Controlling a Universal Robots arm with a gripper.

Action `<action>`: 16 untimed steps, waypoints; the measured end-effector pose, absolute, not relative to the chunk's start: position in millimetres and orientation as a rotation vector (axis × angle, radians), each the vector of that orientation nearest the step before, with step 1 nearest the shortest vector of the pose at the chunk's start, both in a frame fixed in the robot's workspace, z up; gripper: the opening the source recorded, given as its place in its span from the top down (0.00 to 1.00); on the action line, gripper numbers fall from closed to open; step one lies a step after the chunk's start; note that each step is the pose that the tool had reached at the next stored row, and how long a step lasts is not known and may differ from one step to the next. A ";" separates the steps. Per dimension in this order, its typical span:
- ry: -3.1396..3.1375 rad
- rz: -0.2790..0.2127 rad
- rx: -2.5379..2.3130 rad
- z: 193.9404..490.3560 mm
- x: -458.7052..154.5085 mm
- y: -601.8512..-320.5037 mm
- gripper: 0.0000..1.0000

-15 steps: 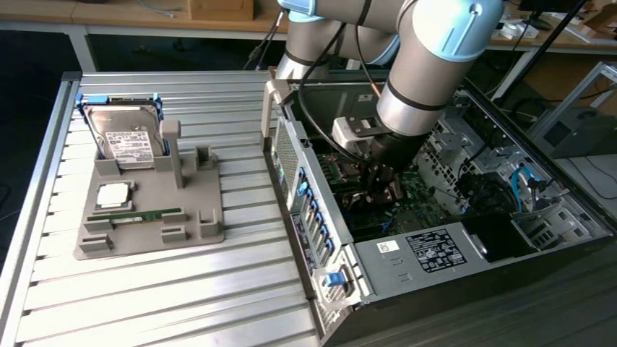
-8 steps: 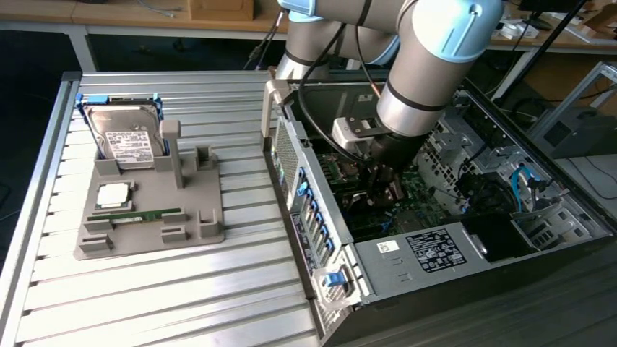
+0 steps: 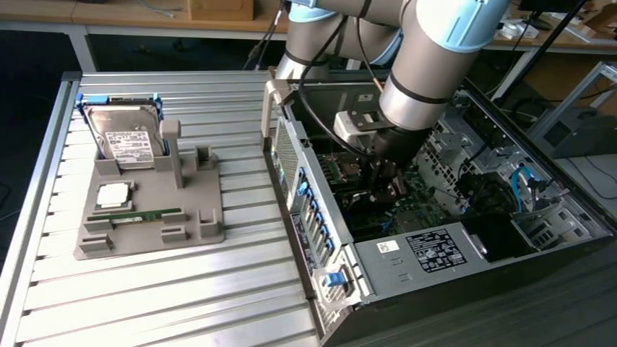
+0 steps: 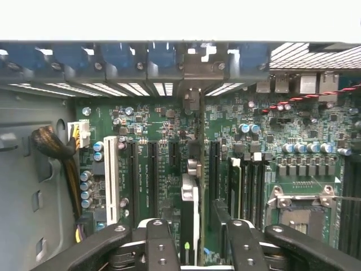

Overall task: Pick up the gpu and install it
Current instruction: 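Insert the gpu into the slot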

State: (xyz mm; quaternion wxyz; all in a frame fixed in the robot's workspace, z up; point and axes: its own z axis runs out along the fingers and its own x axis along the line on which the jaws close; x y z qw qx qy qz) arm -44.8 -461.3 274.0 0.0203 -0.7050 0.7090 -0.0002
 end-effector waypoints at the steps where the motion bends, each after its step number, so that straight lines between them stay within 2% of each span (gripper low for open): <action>1: 2.198 -0.001 -2.186 276.6 -44.9 -461.2 0.60; 5: 2.197 -0.002 -2.185 287.2 -45.0 -460.0 0.61; 7: 2.197 -0.001 -2.185 289.0 -45.0 -459.9 0.74; 8: 2.196 0.000 -2.184 289.6 -45.0 -459.9 0.86; 10: 2.195 0.001 -2.184 290.0 -45.0 -459.9 0.89; 16: 2.194 0.028 -2.184 290.1 -26.3 -460.4 0.89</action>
